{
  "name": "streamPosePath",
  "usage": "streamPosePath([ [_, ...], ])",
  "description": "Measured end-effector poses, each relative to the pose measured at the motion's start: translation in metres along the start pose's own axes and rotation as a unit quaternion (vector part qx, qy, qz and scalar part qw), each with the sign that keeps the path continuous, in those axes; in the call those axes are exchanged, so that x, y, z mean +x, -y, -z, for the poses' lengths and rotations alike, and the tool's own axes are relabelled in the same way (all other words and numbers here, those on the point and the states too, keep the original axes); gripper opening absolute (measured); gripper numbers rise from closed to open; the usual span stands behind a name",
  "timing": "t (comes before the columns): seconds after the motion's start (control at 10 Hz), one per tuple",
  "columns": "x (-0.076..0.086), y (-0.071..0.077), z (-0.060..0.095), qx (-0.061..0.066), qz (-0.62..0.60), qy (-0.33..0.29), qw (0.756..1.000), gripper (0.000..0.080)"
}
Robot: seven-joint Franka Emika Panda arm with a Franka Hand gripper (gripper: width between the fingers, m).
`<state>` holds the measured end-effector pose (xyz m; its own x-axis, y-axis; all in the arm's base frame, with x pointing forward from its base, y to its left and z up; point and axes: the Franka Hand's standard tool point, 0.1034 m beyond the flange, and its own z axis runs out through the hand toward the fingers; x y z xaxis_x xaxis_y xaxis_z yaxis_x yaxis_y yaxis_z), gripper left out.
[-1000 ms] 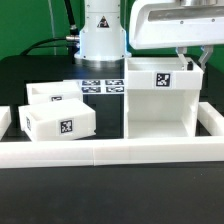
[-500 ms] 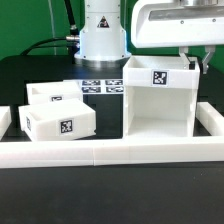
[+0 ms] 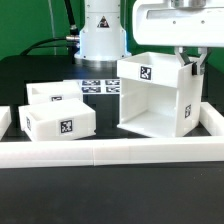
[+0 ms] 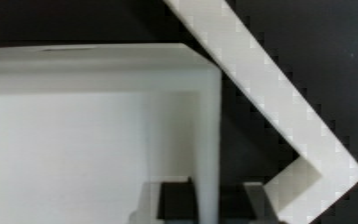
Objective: Assemble drawer
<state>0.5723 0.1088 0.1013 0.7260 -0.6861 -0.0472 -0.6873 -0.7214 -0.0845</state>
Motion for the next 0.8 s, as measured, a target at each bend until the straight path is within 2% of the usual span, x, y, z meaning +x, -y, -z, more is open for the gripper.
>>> streamPosePath([
  [0.1,0.0043,-0.0007,0.0006,0.009,-0.027,-0.001,1.000,0.0038],
  [0.2,0.0039,0.0004,0.0011,0.011,-0.064,0.001,0.998,0.0038],
  [0.6,0.0019,0.0009,0.0002,0.015,-0.163,0.010,0.986,0.0038],
  [0.8,0.0070,0.0010,0.0003,0.029,-0.259,0.022,0.965,0.0038],
])
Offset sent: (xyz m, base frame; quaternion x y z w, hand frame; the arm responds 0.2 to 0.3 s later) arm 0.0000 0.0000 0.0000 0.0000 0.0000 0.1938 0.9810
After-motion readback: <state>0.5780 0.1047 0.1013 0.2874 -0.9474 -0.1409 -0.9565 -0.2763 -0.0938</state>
